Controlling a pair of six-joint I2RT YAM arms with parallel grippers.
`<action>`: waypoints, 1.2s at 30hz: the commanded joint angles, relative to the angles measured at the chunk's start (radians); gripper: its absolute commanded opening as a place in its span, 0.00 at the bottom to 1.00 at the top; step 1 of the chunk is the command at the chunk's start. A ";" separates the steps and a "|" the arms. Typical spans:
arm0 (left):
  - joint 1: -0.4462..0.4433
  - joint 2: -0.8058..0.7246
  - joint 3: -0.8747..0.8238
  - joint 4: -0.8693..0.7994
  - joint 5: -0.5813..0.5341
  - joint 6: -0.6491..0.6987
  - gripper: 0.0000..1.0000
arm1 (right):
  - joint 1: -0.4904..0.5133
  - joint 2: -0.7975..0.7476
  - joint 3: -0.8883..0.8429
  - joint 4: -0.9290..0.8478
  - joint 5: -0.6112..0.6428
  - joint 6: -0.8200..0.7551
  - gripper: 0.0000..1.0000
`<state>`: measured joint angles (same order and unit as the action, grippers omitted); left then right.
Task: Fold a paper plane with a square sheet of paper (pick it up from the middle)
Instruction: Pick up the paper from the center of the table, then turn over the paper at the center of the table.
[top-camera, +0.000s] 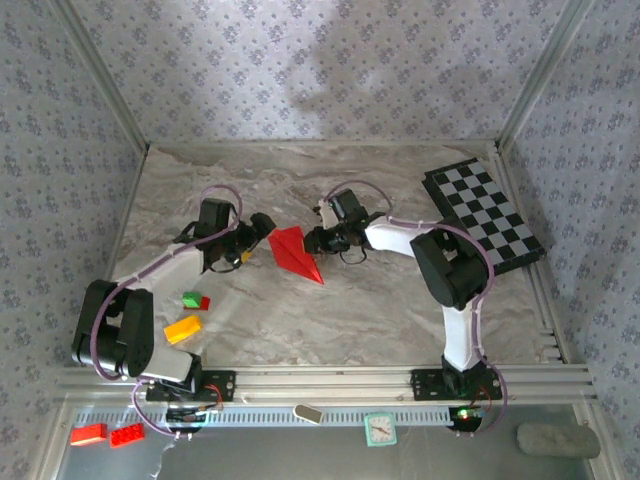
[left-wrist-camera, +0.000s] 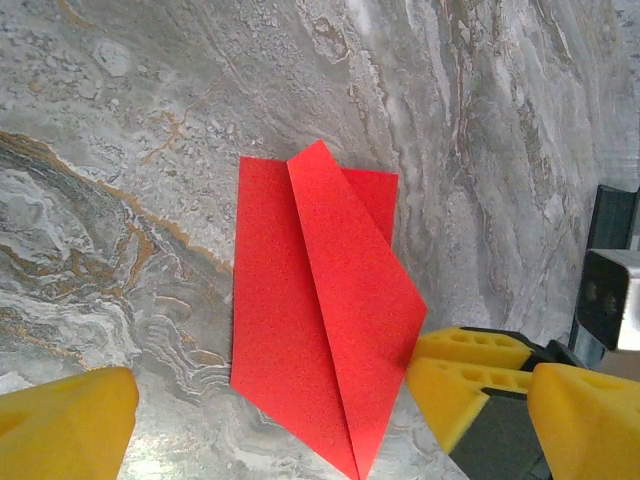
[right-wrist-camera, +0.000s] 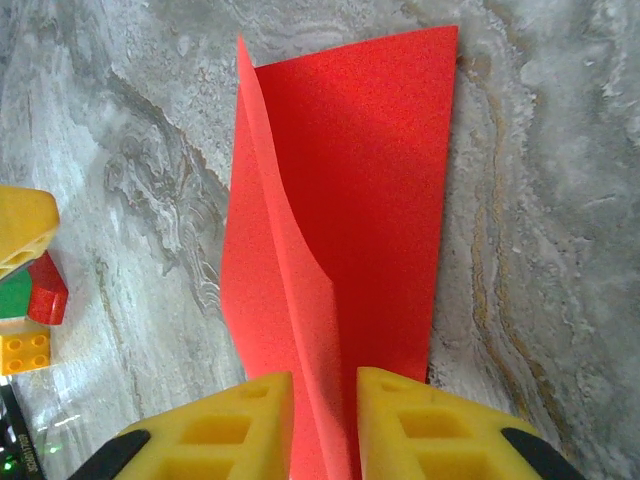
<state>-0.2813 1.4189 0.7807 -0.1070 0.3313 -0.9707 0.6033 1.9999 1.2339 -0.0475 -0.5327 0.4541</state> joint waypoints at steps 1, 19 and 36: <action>0.008 -0.005 -0.004 0.025 0.031 0.001 1.00 | 0.001 0.026 0.028 -0.008 -0.034 -0.015 0.22; 0.004 -0.070 -0.053 0.251 0.204 0.005 0.96 | -0.049 -0.174 -0.107 0.253 -0.172 0.147 0.02; -0.111 -0.078 -0.046 0.640 0.370 -0.074 0.75 | -0.101 -0.369 -0.243 0.641 -0.244 0.529 0.02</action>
<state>-0.3840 1.3666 0.7105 0.4400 0.6590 -1.0351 0.5106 1.6627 1.0027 0.4938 -0.7357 0.9009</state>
